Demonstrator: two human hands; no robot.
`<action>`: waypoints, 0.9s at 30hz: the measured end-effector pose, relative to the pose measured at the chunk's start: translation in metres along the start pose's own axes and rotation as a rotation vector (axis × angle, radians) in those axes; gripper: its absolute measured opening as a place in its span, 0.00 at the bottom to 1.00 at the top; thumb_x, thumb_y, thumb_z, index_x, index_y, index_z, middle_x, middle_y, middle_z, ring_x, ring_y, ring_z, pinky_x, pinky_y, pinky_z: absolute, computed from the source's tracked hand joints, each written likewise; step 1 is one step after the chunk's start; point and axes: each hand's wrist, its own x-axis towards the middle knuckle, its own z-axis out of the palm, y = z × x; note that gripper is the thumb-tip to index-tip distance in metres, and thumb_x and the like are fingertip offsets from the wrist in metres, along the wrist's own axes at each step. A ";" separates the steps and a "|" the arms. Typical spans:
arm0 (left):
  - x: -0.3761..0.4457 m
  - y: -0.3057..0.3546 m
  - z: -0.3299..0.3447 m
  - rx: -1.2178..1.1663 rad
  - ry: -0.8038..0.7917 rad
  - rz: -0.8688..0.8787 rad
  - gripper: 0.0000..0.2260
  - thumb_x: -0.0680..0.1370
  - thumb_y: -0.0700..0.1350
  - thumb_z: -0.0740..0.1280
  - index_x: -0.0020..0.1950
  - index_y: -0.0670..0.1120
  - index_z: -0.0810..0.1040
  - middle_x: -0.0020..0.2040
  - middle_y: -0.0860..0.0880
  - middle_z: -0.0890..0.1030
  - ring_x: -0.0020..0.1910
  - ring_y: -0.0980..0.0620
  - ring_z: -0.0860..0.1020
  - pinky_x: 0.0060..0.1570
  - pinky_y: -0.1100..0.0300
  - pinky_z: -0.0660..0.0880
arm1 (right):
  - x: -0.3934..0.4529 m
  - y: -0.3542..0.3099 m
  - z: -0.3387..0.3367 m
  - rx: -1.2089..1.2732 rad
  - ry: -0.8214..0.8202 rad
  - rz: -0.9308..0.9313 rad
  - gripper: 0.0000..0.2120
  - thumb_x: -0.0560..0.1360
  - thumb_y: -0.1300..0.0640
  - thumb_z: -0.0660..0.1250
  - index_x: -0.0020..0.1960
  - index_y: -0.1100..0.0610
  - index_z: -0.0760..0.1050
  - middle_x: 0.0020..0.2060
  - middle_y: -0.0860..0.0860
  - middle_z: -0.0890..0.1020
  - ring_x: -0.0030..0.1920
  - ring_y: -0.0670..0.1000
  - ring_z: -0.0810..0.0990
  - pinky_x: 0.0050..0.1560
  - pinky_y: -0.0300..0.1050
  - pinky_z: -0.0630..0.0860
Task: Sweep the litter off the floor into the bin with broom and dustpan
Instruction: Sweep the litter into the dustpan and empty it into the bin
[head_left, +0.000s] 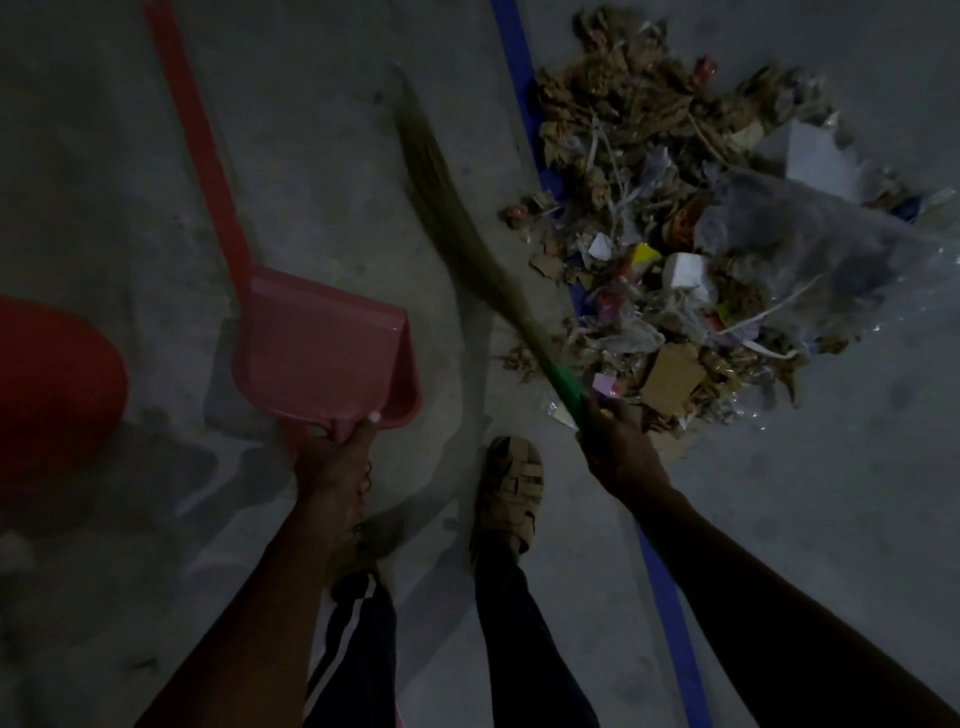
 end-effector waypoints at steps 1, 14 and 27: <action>-0.003 -0.003 -0.001 -0.016 0.003 -0.010 0.20 0.74 0.57 0.76 0.42 0.47 0.69 0.27 0.47 0.70 0.17 0.54 0.64 0.25 0.65 0.63 | 0.000 0.002 -0.001 -0.019 0.017 0.031 0.26 0.77 0.61 0.67 0.74 0.59 0.66 0.65 0.61 0.71 0.46 0.59 0.78 0.35 0.51 0.78; -0.036 -0.081 -0.059 -0.146 0.020 -0.145 0.23 0.74 0.61 0.74 0.36 0.45 0.70 0.21 0.50 0.69 0.17 0.52 0.65 0.24 0.65 0.63 | -0.030 -0.040 0.024 -0.147 0.023 -0.210 0.34 0.76 0.64 0.68 0.78 0.57 0.56 0.74 0.62 0.64 0.31 0.60 0.77 0.22 0.46 0.70; -0.080 -0.212 -0.193 -0.238 0.066 -0.219 0.26 0.72 0.62 0.76 0.31 0.44 0.69 0.22 0.48 0.69 0.17 0.52 0.65 0.23 0.65 0.63 | -0.102 -0.145 0.159 -0.116 -0.291 -0.285 0.25 0.79 0.61 0.64 0.76 0.54 0.67 0.75 0.54 0.66 0.65 0.59 0.76 0.59 0.42 0.72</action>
